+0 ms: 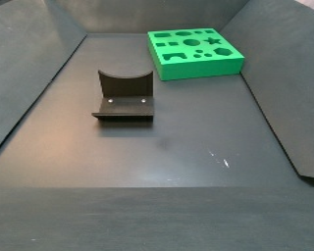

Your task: Insert the arch object.

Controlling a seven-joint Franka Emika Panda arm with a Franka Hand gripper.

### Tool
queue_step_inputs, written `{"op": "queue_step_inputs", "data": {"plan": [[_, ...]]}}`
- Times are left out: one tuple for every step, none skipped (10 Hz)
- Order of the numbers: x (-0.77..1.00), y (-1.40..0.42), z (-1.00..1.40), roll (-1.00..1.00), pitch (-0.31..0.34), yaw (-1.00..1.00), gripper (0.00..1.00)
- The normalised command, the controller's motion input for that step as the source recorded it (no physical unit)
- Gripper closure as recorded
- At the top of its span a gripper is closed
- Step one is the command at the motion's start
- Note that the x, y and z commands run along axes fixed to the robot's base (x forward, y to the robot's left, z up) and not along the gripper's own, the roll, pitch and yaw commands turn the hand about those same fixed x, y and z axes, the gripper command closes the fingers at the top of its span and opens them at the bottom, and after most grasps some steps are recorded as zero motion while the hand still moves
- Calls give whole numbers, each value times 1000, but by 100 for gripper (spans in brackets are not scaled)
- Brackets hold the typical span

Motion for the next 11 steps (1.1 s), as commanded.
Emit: {"op": "queue_step_inputs", "data": {"plan": [[0, 457, -1000, 33, -121, 511, 100], [0, 483, -1000, 44, -93, 511, 100], [-9, 480, -1000, 24, -111, 463, 100], [-77, 420, -986, 41, -151, 283, 100], [-77, 320, -906, 87, -160, 77, 100], [-69, 189, -743, 270, -101, -37, 100], [-74, 166, -697, 310, -97, -51, 100], [-57, 163, -703, 287, -123, -3, 100], [-126, 149, -791, 267, -99, -3, 100], [-106, 63, -917, 94, -166, 0, 100], [0, 66, -1000, 30, -120, 0, 100]]}}
